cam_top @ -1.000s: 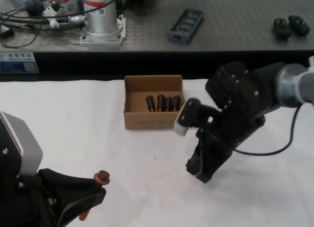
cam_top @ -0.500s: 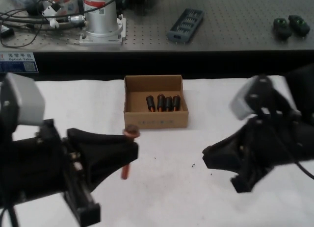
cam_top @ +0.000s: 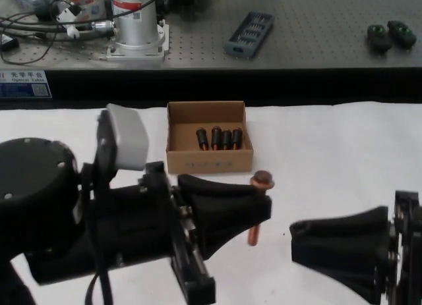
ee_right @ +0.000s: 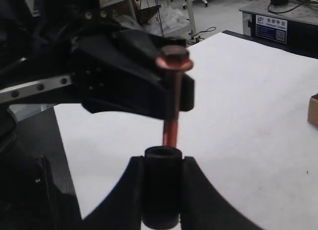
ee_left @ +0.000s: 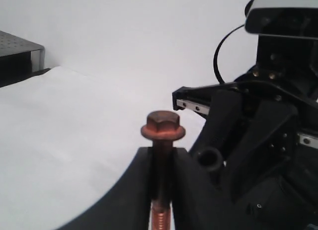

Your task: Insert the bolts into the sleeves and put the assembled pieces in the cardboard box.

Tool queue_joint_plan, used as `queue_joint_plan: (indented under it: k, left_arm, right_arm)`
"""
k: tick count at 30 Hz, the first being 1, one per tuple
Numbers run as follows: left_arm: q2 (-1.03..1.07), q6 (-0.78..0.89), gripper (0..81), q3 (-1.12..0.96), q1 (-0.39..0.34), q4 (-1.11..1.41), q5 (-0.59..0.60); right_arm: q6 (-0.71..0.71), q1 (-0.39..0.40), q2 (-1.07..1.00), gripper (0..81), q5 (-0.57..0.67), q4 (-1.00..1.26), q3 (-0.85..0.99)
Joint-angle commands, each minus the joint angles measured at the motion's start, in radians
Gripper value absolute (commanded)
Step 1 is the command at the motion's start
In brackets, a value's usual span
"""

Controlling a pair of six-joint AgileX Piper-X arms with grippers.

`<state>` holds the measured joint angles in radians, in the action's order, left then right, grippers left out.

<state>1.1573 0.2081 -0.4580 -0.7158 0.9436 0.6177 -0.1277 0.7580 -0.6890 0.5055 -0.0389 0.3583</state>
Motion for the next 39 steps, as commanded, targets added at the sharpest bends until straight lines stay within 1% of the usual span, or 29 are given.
queue_joint_plan:
  k: [1, 5, 9, 13, 15, 20, 25, 30, 35, 39]
  left_arm:
    - [0.009, 0.009, 0.6, -0.039, -0.008, 0.071, 0.023]
    - [0.009, 0.009, 0.6, -0.071, -0.008, 0.076, 0.037]
    - [0.009, 0.009, 0.6, -0.093, -0.008, 0.076, 0.059]
    - [0.009, 0.009, 0.6, -0.094, -0.008, 0.076, 0.062]
    - [0.009, 0.009, 0.6, -0.094, -0.008, 0.076, 0.062]
    - [0.009, 0.009, 0.6, -0.094, -0.008, 0.076, 0.062]
    - [0.009, 0.009, 0.6, -0.094, -0.008, 0.076, 0.062]
    - [0.009, 0.009, 0.6, -0.094, -0.008, 0.076, 0.062]
    - [0.009, 0.009, 0.6, -0.094, -0.008, 0.076, 0.062]
    - [0.009, 0.009, 0.6, -0.094, -0.008, 0.076, 0.062]
  right_arm:
    - [-0.021, 0.037, 0.024, 3.8, -0.006, 0.039, -0.032]
    - [-0.021, 0.058, 0.024, 3.8, -0.032, 0.068, -0.044]
    - [-0.021, 0.059, 0.024, 3.8, -0.055, 0.106, -0.044]
    - [-0.021, 0.059, 0.019, 3.8, -0.137, 0.19, -0.044]
    - [-0.021, 0.059, -0.002, 3.8, -0.152, 0.237, -0.044]
    - [-0.041, 0.059, -0.083, 3.8, -0.152, 0.289, -0.044]
    - [-0.059, 0.059, -0.138, 3.8, -0.125, 0.293, -0.044]
    - [-0.059, 0.059, -0.148, 3.8, -0.125, 0.302, -0.044]
    - [-0.059, 0.059, -0.148, 3.8, -0.125, 0.41, -0.044]
    - [-0.064, 0.059, -0.148, 3.8, -0.125, 0.418, -0.042]
